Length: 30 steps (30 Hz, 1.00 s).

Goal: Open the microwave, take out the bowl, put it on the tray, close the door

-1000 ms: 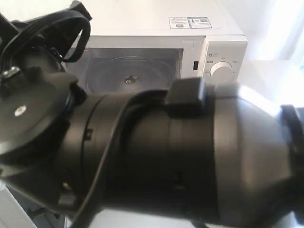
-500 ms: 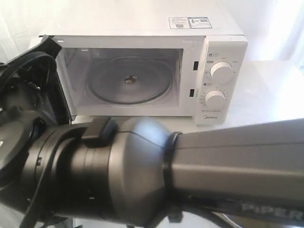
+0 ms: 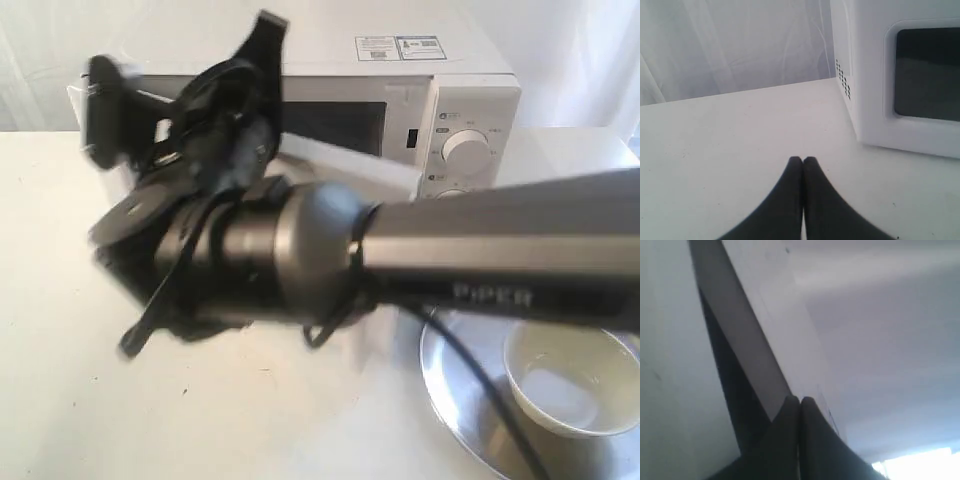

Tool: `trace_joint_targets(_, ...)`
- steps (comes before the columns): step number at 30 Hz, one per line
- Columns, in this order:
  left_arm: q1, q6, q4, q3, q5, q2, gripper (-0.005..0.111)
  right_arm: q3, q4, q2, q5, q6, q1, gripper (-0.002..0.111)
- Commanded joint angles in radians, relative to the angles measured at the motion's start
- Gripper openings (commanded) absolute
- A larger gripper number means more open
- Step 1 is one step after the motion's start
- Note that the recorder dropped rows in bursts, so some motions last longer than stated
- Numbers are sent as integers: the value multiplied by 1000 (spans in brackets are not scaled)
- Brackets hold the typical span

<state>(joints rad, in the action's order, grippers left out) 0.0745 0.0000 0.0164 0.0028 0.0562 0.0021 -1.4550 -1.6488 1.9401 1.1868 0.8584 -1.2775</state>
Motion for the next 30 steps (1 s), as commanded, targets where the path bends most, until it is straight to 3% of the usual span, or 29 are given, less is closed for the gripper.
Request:
trace_joint_targets(1,-1,0,-8,-3,4,-2,0,2,30,-2,34,3,210,0)
trace_joint_targets(6,-1,0,-8,-3,4,-2,0,2,30,-2,-70,16,372,0)
trace_joint_targets(12,-1,0,-8,-3,4,-2,0,15,62,-48,-124,135,388,0)
trace_joint_targets(18,-1,0,-8,-3,4,-2,0,186,82,-326,-589,244,360,0)
trace_joint_targets(30,-1,0,-8,-3,4,-2,0,564,81,-1061,-1227,498,360,0)
